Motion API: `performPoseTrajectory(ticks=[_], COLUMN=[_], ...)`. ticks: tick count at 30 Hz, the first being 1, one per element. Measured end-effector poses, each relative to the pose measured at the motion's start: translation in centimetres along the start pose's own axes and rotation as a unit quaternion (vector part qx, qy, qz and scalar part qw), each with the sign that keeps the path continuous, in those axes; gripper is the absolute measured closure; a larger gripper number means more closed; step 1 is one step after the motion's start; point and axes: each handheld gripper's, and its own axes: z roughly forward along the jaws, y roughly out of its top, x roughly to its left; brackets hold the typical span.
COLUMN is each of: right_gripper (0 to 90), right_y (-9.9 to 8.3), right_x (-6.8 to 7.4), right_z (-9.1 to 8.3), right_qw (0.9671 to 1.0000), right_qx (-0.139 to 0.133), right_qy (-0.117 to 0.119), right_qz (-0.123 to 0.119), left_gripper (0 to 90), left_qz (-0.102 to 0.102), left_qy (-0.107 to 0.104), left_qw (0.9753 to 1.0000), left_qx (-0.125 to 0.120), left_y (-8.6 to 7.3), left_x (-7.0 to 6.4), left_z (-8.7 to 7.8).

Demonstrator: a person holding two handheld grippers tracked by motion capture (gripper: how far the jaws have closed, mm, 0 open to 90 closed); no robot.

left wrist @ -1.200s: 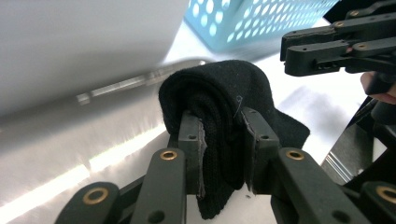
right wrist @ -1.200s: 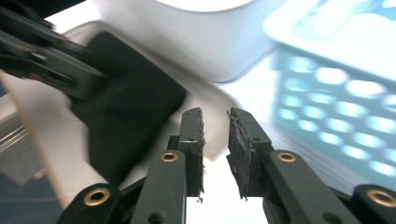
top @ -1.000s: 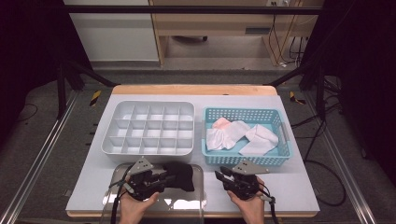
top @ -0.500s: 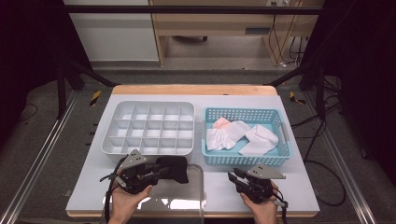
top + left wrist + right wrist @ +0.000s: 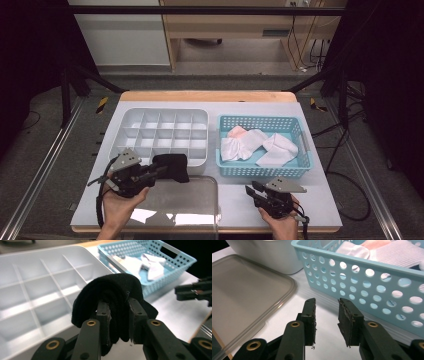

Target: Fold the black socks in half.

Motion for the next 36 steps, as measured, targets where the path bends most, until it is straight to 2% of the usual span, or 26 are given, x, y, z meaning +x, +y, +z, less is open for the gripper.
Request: performPoseTrajectory(ticks=[7,14,20,25,36], right_gripper=[66.8,66.8,66.9,66.9,67.3], right_y=[-0.1,-0.1,-0.2,-0.2,-0.3], right_x=[-0.1,-0.1,-0.1,-0.1,-0.1], right_z=[0.0,0.1,0.2,0.3,0.5], right_qw=[1.0000,1.0000,1.0000,1.0000,0.9999], right_qx=[0.001,0.004,0.006,0.008,0.011], right_qy=[-0.004,-0.004,-0.005,-0.004,-0.003], right_qz=[-0.002,-0.005,-0.002,-0.003,-0.004], left_gripper=[73.1,73.1,73.1,73.1,73.1], left_qz=[-0.007,-0.010,-0.013,-0.018,-0.019], left_qy=[0.034,0.060,0.082,0.091,0.118], left_qw=[0.9994,0.9981,0.9963,0.9951,0.9905], left_qx=[-0.003,0.006,0.021,0.035,0.068], left_y=[1.6,2.2,2.2,2.0,1.3], left_x=[2.3,4.2,5.9,7.2,9.7], left_z=[-1.3,-1.8,-1.8,-1.5,-0.6])
